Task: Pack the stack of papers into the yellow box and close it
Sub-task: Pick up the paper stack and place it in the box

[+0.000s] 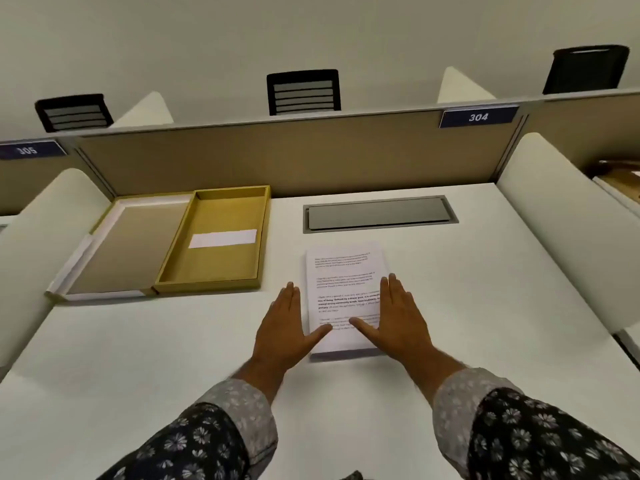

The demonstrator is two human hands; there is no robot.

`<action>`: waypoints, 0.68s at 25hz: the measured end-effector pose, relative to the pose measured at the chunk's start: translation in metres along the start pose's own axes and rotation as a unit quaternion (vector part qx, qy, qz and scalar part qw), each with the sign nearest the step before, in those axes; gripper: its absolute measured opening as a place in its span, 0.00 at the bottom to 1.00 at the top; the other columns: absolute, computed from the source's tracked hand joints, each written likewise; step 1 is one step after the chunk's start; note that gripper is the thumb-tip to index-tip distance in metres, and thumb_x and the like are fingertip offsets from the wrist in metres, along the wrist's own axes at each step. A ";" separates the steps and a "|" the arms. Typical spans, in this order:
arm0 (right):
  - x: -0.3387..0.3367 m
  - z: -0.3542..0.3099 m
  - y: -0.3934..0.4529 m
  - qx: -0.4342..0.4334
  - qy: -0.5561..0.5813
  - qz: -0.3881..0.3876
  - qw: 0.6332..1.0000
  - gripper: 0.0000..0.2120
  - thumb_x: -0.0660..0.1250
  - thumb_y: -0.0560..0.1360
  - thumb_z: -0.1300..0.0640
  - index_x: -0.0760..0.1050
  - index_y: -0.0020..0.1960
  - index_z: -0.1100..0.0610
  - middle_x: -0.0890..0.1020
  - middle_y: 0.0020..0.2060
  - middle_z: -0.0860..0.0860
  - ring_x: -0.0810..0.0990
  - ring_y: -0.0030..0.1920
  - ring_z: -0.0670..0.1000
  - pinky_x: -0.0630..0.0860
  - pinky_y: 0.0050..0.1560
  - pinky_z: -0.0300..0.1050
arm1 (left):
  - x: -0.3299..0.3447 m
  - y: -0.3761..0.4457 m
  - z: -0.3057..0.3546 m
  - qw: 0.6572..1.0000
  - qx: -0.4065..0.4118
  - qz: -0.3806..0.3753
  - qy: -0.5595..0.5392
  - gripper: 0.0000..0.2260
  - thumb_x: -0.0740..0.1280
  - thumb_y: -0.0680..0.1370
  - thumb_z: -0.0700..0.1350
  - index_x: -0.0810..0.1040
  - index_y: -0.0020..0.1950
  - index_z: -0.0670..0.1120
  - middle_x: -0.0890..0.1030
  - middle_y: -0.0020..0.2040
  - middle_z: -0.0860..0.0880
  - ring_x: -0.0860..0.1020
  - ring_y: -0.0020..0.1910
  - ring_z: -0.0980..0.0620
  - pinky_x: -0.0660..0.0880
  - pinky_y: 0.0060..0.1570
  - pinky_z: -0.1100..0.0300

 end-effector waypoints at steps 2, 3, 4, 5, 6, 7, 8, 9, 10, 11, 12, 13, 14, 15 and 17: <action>0.009 0.003 0.006 0.052 0.026 -0.012 0.998 0.61 0.45 0.66 0.14 0.36 0.86 0.51 0.43 0.87 0.54 0.47 0.87 0.59 0.50 0.84 0.57 | 0.007 0.008 -0.015 0.997 -0.045 -0.025 -0.050 0.55 0.54 0.71 0.82 0.46 0.87 0.50 0.48 0.88 0.51 0.52 0.87 0.48 0.58 0.81 0.49; 0.014 0.006 0.007 0.075 0.024 -0.017 0.997 0.61 0.46 0.66 0.14 0.36 0.86 0.51 0.42 0.87 0.54 0.47 0.87 0.59 0.53 0.84 0.58 | 0.011 0.012 -0.022 0.996 -0.062 -0.035 -0.055 0.54 0.54 0.71 0.82 0.46 0.87 0.51 0.49 0.88 0.51 0.53 0.87 0.48 0.59 0.81 0.48; 0.019 0.007 0.007 0.095 0.027 -0.026 0.995 0.62 0.46 0.65 0.14 0.35 0.86 0.50 0.42 0.87 0.54 0.48 0.86 0.60 0.55 0.83 0.59 | 0.015 0.017 -0.028 0.994 -0.071 -0.050 -0.062 0.54 0.55 0.71 0.82 0.46 0.87 0.51 0.49 0.88 0.52 0.54 0.86 0.47 0.60 0.81 0.47; 0.026 0.009 0.009 0.110 0.027 -0.033 0.993 0.62 0.47 0.65 0.14 0.35 0.86 0.49 0.42 0.87 0.55 0.49 0.86 0.60 0.57 0.83 0.60 | 0.020 0.023 -0.032 0.994 -0.074 -0.056 -0.066 0.54 0.55 0.71 0.82 0.46 0.87 0.52 0.50 0.88 0.52 0.54 0.86 0.47 0.60 0.81 0.47; 0.031 0.010 0.010 0.128 0.031 -0.043 0.990 0.61 0.49 0.66 0.15 0.35 0.86 0.49 0.44 0.87 0.55 0.51 0.86 0.61 0.59 0.82 0.61 | 0.023 0.028 -0.034 0.993 -0.073 -0.061 -0.070 0.55 0.54 0.70 0.83 0.46 0.87 0.52 0.51 0.88 0.52 0.55 0.86 0.47 0.60 0.80 0.47; 0.036 0.011 0.011 0.142 0.042 -0.048 0.988 0.60 0.52 0.67 0.16 0.36 0.86 0.49 0.46 0.87 0.55 0.54 0.85 0.61 0.62 0.80 0.62 | 0.028 0.031 -0.036 0.992 -0.071 -0.065 -0.078 0.55 0.53 0.69 0.84 0.47 0.87 0.53 0.53 0.88 0.52 0.56 0.86 0.47 0.61 0.80 0.47; 0.037 0.012 0.013 0.152 0.049 -0.045 0.986 0.59 0.54 0.69 0.17 0.38 0.86 0.50 0.50 0.87 0.56 0.58 0.84 0.62 0.66 0.79 0.62 | 0.031 0.033 -0.037 0.992 -0.067 -0.067 -0.083 0.56 0.53 0.68 0.85 0.48 0.87 0.53 0.55 0.87 0.52 0.58 0.85 0.46 0.61 0.80 0.47; 0.036 0.012 0.016 0.159 0.058 -0.036 0.985 0.58 0.57 0.70 0.19 0.41 0.86 0.50 0.56 0.85 0.56 0.62 0.82 0.62 0.69 0.76 0.62 | 0.036 0.034 -0.036 0.991 -0.067 -0.069 -0.096 0.56 0.52 0.67 0.85 0.49 0.87 0.54 0.57 0.87 0.52 0.60 0.85 0.46 0.62 0.80 0.46; 0.032 0.012 0.020 0.165 0.063 -0.025 0.984 0.57 0.60 0.71 0.21 0.44 0.86 0.51 0.62 0.83 0.55 0.66 0.80 0.62 0.72 0.74 0.62 | 0.041 0.035 -0.035 0.989 -0.075 -0.073 -0.105 0.56 0.53 0.67 0.86 0.51 0.87 0.54 0.59 0.86 0.52 0.62 0.84 0.46 0.63 0.79 0.46; 0.028 0.013 0.024 0.169 0.077 -0.016 0.982 0.56 0.63 0.72 0.23 0.46 0.86 0.52 0.67 0.81 0.55 0.70 0.77 0.61 0.74 0.72 0.61 | 0.046 0.035 -0.034 0.987 -0.083 -0.074 -0.116 0.55 0.54 0.67 0.85 0.52 0.86 0.54 0.62 0.86 0.51 0.64 0.83 0.45 0.66 0.78 0.45; 0.025 0.013 0.029 0.177 0.097 -0.008 0.979 0.55 0.65 0.72 0.24 0.47 0.86 0.53 0.70 0.79 0.55 0.71 0.76 0.62 0.75 0.71 0.60 | 0.050 0.035 -0.033 0.986 -0.093 -0.074 -0.119 0.53 0.56 0.69 0.84 0.55 0.86 0.54 0.65 0.84 0.50 0.66 0.82 0.44 0.68 0.76 0.44; 0.022 0.015 0.033 0.188 0.117 -0.003 0.975 0.55 0.67 0.73 0.26 0.48 0.86 0.54 0.71 0.78 0.56 0.72 0.75 0.63 0.74 0.72 0.61 | 0.052 0.036 -0.032 0.985 -0.100 -0.068 -0.121 0.50 0.59 0.70 0.81 0.57 0.85 0.54 0.69 0.82 0.49 0.69 0.80 0.44 0.70 0.75 0.44; 0.021 0.018 0.038 0.201 0.136 0.001 0.970 0.54 0.68 0.73 0.28 0.49 0.86 0.55 0.71 0.78 0.57 0.71 0.76 0.63 0.73 0.73 0.61 | 0.054 0.037 -0.030 0.985 -0.107 -0.062 -0.123 0.46 0.63 0.72 0.77 0.59 0.84 0.54 0.72 0.80 0.48 0.71 0.78 0.43 0.71 0.73 0.44; 0.019 0.022 0.043 0.215 0.158 0.002 0.964 0.53 0.70 0.74 0.30 0.51 0.86 0.56 0.71 0.79 0.57 0.71 0.77 0.64 0.71 0.74 0.62 | 0.056 0.039 -0.026 0.982 -0.112 -0.059 -0.137 0.43 0.67 0.74 0.73 0.61 0.83 0.54 0.74 0.77 0.48 0.73 0.75 0.43 0.73 0.72 0.45; 0.019 0.033 0.051 0.252 0.222 0.000 0.942 0.47 0.73 0.75 0.36 0.59 0.83 0.58 0.74 0.77 0.58 0.74 0.75 0.63 0.73 0.74 0.59 | 0.059 0.041 -0.016 0.968 -0.136 -0.060 -0.203 0.38 0.72 0.77 0.64 0.63 0.82 0.54 0.76 0.75 0.47 0.75 0.73 0.44 0.76 0.71 0.45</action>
Point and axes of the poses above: each hand's wrist, its own y-axis towards the middle knuckle, its own x-axis out of the palm, z = x × y, the point moved 6 cm from there along y, towards the middle knuckle
